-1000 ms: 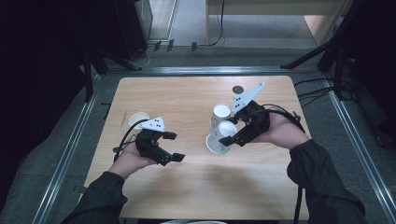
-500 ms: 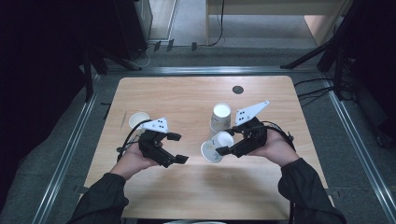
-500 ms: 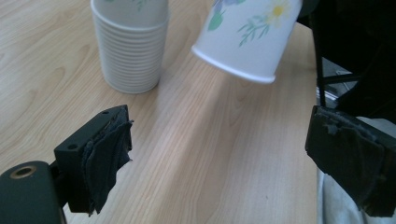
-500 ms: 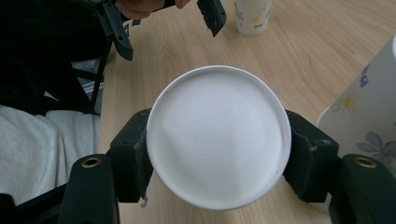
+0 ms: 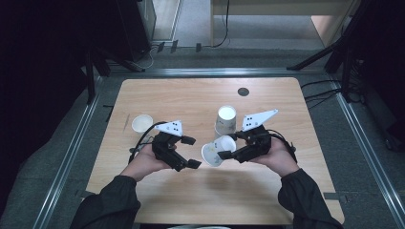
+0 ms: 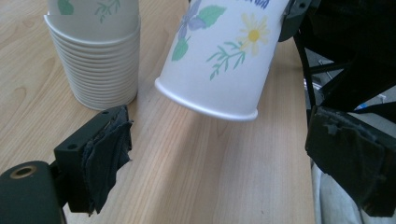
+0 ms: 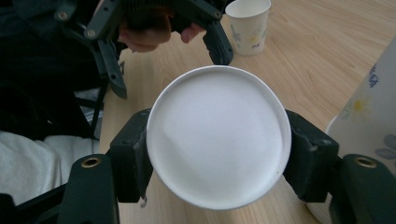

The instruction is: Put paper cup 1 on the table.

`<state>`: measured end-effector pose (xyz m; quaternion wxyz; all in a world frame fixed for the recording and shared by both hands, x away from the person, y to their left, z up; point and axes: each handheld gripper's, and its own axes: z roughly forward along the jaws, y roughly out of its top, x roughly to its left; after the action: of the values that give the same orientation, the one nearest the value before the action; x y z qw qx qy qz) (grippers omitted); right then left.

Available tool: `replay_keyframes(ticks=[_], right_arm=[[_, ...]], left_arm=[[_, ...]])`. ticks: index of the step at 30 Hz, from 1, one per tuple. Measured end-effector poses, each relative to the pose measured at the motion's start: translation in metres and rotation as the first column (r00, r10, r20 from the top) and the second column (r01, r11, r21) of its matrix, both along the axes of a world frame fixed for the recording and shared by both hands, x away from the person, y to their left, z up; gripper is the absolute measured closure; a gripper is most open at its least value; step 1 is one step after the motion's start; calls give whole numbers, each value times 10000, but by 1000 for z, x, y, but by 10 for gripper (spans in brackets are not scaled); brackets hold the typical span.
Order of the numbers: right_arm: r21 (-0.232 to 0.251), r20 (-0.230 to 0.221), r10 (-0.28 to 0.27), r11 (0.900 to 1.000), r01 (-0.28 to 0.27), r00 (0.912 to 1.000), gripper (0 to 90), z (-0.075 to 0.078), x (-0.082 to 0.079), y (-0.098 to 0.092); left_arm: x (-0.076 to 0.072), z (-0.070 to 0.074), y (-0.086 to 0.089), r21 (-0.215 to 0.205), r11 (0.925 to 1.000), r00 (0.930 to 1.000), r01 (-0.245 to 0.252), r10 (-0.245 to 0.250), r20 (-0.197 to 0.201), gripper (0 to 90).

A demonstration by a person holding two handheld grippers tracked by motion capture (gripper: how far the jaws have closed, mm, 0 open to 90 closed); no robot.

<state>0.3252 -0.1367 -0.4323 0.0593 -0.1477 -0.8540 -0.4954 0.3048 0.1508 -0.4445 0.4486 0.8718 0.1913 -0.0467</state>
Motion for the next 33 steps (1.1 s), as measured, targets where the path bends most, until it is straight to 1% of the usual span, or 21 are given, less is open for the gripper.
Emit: replay_keyframes(ticks=[1, 2, 5, 6, 7, 9, 10, 13, 17, 20, 25, 28, 32, 33], right_arm=[[-52, -48, 51, 10000, -52, 10000, 346, -3, 1, 2], [-91, -114, 117, 9999, -118, 9999, 345, -5, 1, 2], [-155, -152, 153, 9998, -155, 9998, 345, -8, 0, 4], [-155, -124, 164, 9997, -166, 9998, 345, -9, 0, 4], [-155, -124, 164, 9997, -166, 9998, 345, -9, 0, 4], [-14, -238, 192, 9998, -192, 9995, 346, -11, 0, 4], [7, -242, 172, 9999, -172, 9996, 346, -11, 1, 4], [38, -273, 182, 9998, -181, 9995, 346, -11, 0, 5], [96, -292, 354, 9993, -351, 9989, 346, -11, -2, 9], [50, -342, 432, 9991, -430, 9985, 347, -11, -3, 13], [108, -406, 518, 9986, -514, 9978, 347, -11, -4, 17], [125, -381, 521, 9986, -517, 9979, 346, -11, -5, 18], [290, -409, 537, 9982, -526, 9977, 347, -9, -5, 18], [308, -400, 542, 9981, -529, 9977, 346, -9, -5, 18]], left_arm=[[1, -1, 0, -136, 9998, 9999, 108, -109, -55, 72], [2, -1, 0, -212, 9997, 9999, 99, -99, -28, 73], [2, -1, 0, -268, 9996, 10000, 55, -53, 68, 72], [2, -2, -1, -418, 9991, 9999, 91, -87, 75, 73], [2, -2, -1, -418, 9991, 9999, 91, -87, 75, 73], [1, -4, -3, -253, 9995, 9998, 168, -165, 116, 73], [1, -4, -4, -238, 9995, 9997, 214, -212, 99, 73], [1, -6, -6, -224, 9994, 9996, 263, -261, 112, 73], [4, -9, -8, -284, 9986, 9990, 455, -455, 9, 73], [7, -13, -11, -287, 9984, 9988, 483, -486, -85, 73], [6, -15, -15, -180, 9975, 9977, 678, -679, -56, 73], [5, -15, -16, -138, 9974, 9975, 705, -706, -45, 73], [4, -16, -19, -172, 9964, 9965, 831, -832, -83, 73], [4, -17, -21, -147, 9961, 9962, 869, -869, -34, 73]])
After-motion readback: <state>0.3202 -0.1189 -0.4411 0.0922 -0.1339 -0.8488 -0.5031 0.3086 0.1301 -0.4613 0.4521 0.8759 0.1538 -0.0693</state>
